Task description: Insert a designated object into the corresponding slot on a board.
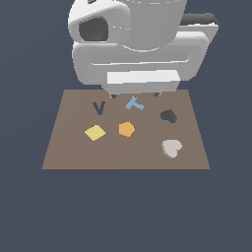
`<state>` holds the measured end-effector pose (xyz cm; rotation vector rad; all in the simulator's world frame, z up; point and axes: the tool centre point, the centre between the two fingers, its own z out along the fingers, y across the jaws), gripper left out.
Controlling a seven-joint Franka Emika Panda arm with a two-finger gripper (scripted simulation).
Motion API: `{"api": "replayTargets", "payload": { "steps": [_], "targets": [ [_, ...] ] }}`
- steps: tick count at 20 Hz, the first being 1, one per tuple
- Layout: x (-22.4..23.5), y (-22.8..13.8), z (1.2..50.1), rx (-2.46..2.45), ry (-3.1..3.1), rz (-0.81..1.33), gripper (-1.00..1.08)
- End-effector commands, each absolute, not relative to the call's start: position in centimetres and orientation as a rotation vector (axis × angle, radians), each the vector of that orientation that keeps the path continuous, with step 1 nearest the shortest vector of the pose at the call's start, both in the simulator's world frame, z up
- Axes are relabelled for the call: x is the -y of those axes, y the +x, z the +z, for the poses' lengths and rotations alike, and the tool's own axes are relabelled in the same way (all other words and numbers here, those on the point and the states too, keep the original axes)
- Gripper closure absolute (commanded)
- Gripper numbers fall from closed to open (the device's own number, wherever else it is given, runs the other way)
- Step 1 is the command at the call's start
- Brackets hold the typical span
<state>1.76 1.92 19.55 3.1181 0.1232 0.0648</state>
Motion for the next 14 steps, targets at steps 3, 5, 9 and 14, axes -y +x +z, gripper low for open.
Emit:
{"api": "replayTargets", "payload": {
  "steps": [3,5,9,14],
  "targets": [
    [-2.0,1.8,19.5,-0.123,3.118,0.065,-0.92],
    [-2.2,1.9,19.2,-0.123,3.118,0.064,-0.92],
    [-3.1,2.4,18.1,-0.122,3.12,0.059,-0.92],
    [-4.9,3.5,15.9,-0.12,3.124,0.049,-0.92]
  ]
}}
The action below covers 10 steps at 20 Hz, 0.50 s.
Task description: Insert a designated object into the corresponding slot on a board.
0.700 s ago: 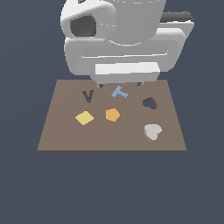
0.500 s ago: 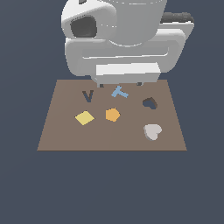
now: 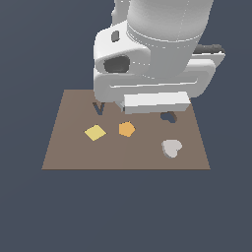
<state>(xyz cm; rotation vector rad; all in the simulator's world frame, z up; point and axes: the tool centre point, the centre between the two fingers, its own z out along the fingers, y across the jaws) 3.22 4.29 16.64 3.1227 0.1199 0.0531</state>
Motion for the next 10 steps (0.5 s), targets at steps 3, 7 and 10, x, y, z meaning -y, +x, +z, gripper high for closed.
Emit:
{"api": "replayTargets", "payload": {
  "steps": [3,7,10],
  "targets": [
    [-6.4,4.4,14.1,-0.119,3.127,0.041,-0.92],
    [-8.6,5.7,11.4,-0.117,3.131,0.029,-0.92],
    [-10.2,6.7,9.4,-0.115,3.133,0.02,-0.92]
  ]
}}
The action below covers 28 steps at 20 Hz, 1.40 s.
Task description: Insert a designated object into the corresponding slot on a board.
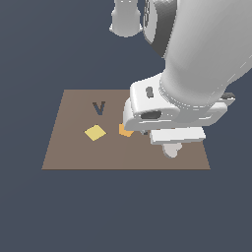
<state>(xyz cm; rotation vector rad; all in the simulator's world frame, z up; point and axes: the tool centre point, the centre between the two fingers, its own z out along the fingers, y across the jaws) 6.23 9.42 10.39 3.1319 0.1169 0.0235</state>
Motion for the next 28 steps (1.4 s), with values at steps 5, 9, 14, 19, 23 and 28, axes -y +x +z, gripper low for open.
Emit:
{"api": "replayTargets", "payload": {
  "steps": [5,9,14,19,23,28],
  "targets": [
    [-12.2,8.0,7.0,-0.114,3.137,0.009,-0.92],
    [-13.2,8.6,5.8,-0.113,3.138,0.004,-0.92],
    [-13.9,9.1,5.1,-0.113,3.139,0.001,-0.92],
    [-14.0,9.1,5.0,-0.114,3.139,-0.001,-0.92],
    [-14.0,9.2,4.3,-0.114,3.139,-0.001,-0.92],
    [-14.0,9.2,3.0,-0.113,3.14,0.0,-0.92]
  ]
}}
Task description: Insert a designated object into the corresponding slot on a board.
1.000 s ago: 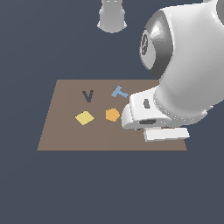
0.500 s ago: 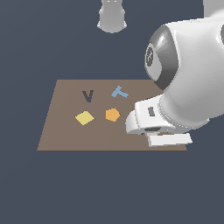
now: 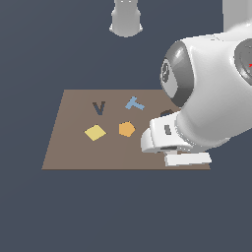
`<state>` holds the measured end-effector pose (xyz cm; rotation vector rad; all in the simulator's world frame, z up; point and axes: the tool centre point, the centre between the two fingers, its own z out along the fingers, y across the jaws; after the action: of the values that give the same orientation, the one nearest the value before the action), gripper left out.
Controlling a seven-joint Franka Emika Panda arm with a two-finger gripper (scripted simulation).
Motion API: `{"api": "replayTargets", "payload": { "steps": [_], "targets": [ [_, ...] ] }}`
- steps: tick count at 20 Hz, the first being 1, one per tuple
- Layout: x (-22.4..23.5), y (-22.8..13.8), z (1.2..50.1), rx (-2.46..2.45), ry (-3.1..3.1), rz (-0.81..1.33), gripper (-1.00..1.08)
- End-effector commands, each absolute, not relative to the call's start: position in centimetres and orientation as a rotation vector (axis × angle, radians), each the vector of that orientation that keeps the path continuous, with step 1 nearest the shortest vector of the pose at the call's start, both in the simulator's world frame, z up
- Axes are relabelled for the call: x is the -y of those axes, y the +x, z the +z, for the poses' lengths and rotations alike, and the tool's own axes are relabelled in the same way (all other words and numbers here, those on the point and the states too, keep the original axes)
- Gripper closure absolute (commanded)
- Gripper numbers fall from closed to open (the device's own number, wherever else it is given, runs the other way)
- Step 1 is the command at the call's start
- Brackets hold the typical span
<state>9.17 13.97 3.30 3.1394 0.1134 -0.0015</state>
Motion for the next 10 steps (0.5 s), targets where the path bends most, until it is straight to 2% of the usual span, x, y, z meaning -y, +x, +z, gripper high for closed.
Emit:
{"api": "replayTargets", "payload": {
  "steps": [1,2,10],
  "targets": [
    [-13.98,9.2,2.98,-0.113,3.14,0.0,-0.92],
    [-13.98,9.2,2.98,-0.113,3.14,0.0,1.08],
    [-13.98,9.2,2.98,-0.113,3.14,0.0,1.08]
  ]
}}
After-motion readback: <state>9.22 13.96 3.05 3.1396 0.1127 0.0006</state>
